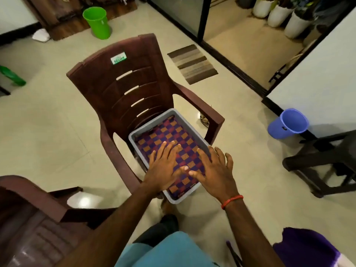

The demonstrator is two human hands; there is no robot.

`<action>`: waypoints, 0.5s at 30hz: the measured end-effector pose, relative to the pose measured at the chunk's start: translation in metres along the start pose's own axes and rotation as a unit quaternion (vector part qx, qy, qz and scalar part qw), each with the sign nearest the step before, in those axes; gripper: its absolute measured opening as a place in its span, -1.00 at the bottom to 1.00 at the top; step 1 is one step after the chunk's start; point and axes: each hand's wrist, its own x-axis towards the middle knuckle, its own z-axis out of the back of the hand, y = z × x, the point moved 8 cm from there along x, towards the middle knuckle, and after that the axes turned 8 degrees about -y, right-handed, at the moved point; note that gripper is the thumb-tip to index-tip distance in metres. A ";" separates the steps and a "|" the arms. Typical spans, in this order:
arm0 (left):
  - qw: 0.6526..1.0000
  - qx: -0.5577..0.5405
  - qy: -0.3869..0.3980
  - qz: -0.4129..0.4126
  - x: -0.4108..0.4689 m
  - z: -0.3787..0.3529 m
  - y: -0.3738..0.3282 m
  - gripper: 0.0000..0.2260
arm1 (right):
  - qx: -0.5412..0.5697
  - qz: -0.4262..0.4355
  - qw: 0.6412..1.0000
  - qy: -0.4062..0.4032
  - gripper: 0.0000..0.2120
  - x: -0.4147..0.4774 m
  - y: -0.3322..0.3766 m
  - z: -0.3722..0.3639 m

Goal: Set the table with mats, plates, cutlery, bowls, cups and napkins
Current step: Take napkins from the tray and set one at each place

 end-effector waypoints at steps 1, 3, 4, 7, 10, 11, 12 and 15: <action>1.000 -0.004 0.001 0.008 0.007 -0.003 0.005 -0.06 | 0.002 0.006 1.000 0.009 -0.21 0.011 -0.001 -0.008; 1.000 -0.008 0.003 0.021 0.020 -0.011 0.017 -0.04 | 0.007 0.017 1.000 0.023 -0.22 0.029 -0.003 -0.023; 1.000 -0.010 0.005 0.029 0.026 -0.015 0.024 -0.04 | 0.012 0.019 0.999 0.029 -0.23 0.037 -0.003 -0.030; 0.998 -0.011 0.012 0.060 0.039 -0.031 0.049 -0.10 | 0.026 0.026 0.998 0.054 -0.24 0.058 -0.004 -0.054; 0.995 -0.002 0.010 0.095 0.048 -0.047 0.076 -0.16 | 0.031 0.032 0.996 0.073 -0.25 0.077 -0.006 -0.079; 0.994 0.000 0.014 0.107 0.050 -0.055 0.085 -0.18 | 0.032 0.035 0.996 0.079 -0.25 0.084 -0.008 -0.090; 0.993 0.002 0.017 0.119 0.051 -0.063 0.093 -0.19 | 0.033 0.037 0.995 0.084 -0.26 0.090 -0.011 -0.100; 0.988 -0.003 0.026 0.152 0.056 -0.088 0.115 -0.15 | 0.048 0.036 0.992 0.114 -0.27 0.111 -0.018 -0.136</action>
